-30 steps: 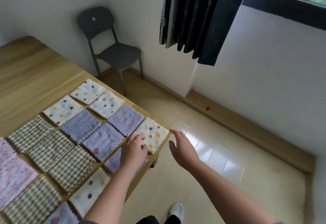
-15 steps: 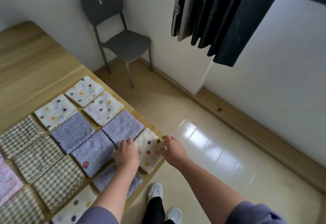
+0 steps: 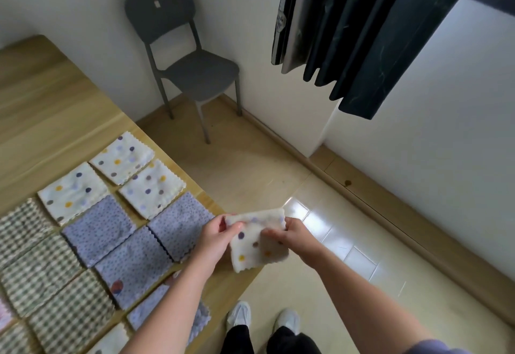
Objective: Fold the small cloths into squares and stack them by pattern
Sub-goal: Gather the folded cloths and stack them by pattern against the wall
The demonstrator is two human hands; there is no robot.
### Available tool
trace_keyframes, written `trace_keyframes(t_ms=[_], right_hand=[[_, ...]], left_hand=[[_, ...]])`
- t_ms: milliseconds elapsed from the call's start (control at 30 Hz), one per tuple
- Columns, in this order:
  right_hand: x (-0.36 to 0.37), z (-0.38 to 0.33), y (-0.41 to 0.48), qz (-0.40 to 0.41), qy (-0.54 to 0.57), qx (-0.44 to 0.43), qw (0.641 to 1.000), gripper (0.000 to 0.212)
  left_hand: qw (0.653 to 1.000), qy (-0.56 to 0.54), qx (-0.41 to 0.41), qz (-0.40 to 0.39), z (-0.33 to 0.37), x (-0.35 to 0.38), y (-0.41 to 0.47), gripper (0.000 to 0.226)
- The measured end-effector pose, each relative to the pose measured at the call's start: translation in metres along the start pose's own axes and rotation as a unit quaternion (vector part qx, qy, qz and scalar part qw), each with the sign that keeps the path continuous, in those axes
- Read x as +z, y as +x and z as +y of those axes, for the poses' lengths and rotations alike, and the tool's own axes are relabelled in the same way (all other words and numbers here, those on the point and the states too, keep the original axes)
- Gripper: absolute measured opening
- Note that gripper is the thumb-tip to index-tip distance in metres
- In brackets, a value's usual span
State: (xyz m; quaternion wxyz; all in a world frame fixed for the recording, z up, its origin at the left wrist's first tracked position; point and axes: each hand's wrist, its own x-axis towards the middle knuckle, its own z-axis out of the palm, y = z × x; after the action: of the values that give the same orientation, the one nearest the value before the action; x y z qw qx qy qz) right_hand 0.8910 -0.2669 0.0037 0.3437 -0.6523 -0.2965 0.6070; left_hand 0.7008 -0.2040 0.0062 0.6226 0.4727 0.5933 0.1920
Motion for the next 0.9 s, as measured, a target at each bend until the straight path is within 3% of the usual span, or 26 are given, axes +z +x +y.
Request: trace_keyframes(t_ms=[200, 467, 533, 633, 800, 900], right_hand=[[-0.054, -0.025, 0.026, -0.075, 0.062, 0.066, 0.993, 0.038], [-0.114, -0.078, 0.083, -0.121, 0.027, 0.061, 0.990, 0.028], [-0.109, -0.087, 0.097, -0.129, 0.016, 0.064, 0.989, 0.021], [-0.093, -0.106, 0.128, -0.157, -0.012, 0.064, 0.985, 0.027], [-0.065, -0.137, 0.178, -0.182, -0.008, 0.069, 0.981, 0.013], [-0.053, -0.160, 0.206, -0.196, -0.027, 0.077, 0.977, 0.016]], left_hand=[[0.994, -0.097, -0.011, 0.038, 0.026, 0.047, 0.025, 0.008], [0.967, -0.167, -0.018, 0.193, 0.067, 0.085, 0.060, 0.013], [0.966, -0.121, -0.014, 0.226, 0.064, 0.072, 0.065, 0.010], [0.960, -0.052, -0.024, 0.273, 0.065, 0.048, 0.081, 0.011], [0.945, -0.036, -0.033, 0.322, 0.075, 0.013, 0.124, 0.013], [0.935, -0.011, -0.035, 0.353, 0.083, -0.004, 0.144, 0.012]])
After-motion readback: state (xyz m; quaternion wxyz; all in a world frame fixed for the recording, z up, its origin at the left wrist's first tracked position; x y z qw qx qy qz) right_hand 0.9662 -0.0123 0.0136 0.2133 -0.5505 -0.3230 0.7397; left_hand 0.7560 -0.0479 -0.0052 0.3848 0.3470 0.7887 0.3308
